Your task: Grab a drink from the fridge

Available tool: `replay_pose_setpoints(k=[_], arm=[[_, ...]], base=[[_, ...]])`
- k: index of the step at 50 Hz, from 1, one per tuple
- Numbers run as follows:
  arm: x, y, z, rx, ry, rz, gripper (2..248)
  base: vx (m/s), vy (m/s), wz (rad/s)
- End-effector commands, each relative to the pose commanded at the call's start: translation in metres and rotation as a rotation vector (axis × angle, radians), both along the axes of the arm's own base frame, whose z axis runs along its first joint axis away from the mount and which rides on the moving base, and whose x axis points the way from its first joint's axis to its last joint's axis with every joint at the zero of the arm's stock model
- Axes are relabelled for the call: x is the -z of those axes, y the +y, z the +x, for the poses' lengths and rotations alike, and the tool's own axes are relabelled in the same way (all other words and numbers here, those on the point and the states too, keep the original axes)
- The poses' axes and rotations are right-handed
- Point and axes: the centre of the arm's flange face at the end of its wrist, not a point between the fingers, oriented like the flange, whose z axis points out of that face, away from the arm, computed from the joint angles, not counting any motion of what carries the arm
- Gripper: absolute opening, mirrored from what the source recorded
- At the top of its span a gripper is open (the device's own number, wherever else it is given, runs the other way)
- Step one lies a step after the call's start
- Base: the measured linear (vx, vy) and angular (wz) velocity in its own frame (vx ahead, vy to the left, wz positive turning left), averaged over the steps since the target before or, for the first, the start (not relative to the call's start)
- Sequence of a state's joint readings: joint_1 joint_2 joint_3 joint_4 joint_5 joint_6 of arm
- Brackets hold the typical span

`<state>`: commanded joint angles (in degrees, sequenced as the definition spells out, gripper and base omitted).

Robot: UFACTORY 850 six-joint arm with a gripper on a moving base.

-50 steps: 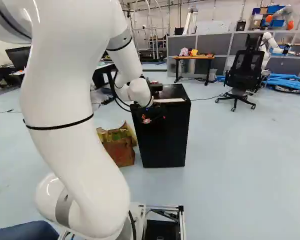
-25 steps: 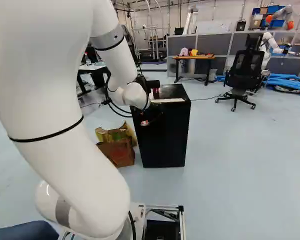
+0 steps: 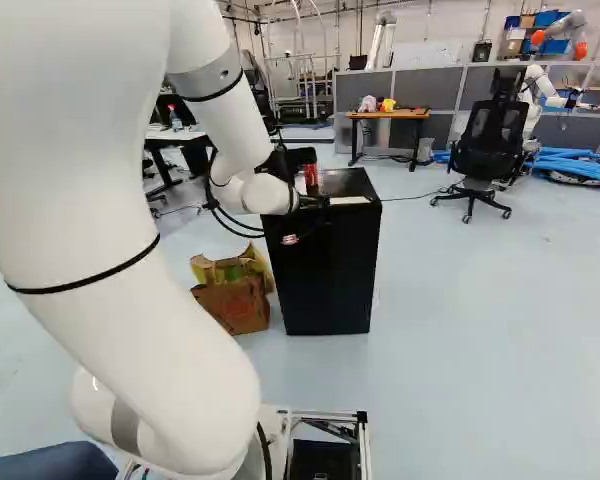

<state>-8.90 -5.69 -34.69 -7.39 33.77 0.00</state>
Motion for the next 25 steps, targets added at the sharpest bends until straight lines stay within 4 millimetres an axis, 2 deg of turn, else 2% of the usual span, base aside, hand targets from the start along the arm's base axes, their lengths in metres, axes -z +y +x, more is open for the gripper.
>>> replay_pose_setpoints(k=[25], arm=[[-0.018, 0.000, 0.015, -0.015, -0.215, -0.009, 247]], base=[[0.000, 0.000, 0.000]])
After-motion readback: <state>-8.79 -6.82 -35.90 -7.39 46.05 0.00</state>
